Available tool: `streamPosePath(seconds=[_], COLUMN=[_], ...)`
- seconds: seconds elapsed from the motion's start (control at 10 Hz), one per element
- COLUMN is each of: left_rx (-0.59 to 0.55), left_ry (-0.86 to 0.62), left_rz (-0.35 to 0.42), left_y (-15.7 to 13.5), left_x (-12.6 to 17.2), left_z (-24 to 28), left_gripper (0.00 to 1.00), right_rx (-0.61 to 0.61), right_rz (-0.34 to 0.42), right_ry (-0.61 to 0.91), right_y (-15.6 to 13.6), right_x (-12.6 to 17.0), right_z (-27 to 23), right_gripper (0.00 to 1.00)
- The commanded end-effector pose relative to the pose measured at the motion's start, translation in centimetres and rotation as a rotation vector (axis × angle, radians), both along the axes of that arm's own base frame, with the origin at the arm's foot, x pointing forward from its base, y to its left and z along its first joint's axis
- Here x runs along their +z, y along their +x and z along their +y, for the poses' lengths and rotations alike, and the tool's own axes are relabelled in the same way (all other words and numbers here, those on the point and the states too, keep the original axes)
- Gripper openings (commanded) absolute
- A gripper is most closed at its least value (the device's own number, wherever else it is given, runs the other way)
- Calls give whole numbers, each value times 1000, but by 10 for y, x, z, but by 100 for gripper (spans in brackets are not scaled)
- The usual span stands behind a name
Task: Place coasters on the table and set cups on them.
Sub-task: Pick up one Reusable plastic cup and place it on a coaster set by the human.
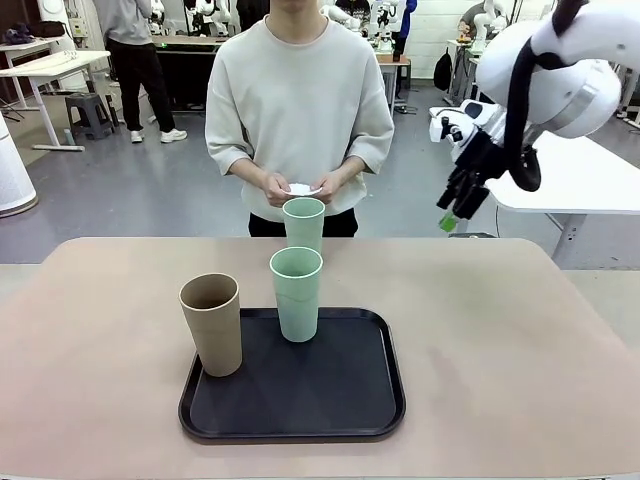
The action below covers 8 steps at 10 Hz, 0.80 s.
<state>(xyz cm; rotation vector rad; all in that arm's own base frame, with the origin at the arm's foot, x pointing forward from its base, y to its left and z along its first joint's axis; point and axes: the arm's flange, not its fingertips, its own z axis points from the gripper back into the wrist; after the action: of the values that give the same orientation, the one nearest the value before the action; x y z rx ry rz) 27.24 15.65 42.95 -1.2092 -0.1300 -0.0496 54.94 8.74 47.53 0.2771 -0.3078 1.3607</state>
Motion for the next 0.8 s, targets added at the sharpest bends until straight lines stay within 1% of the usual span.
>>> streamPosePath(seconds=[0.0,0.1,0.3,0.5,0.6,0.7], left_rx=[10,10,10,10,10,10], left_ry=[-12,-12,-12,-12,-12,-12], left_rz=[-5,-5,-5,-5,-5,-5], left_y=[0,0,0,0,0,0], left_x=[2,2,2,2,2,2], left_z=[1,1,1,1,1,1], left_gripper=[100,100,100,100,100,100], right_rx=[-25,-37,-97,-175,-137,-115], right_rz=[-6,-13,-38,-56,-42,-53], right_ry=[-100,-135,-200,-271,-235,-218], right_y=[-39,-55,-77,-78,-72,-78], right_x=[25,33,48,49,41,59], right_z=[2,2,1,5,7,0], right_gripper=[100,100,100,100,100,100])
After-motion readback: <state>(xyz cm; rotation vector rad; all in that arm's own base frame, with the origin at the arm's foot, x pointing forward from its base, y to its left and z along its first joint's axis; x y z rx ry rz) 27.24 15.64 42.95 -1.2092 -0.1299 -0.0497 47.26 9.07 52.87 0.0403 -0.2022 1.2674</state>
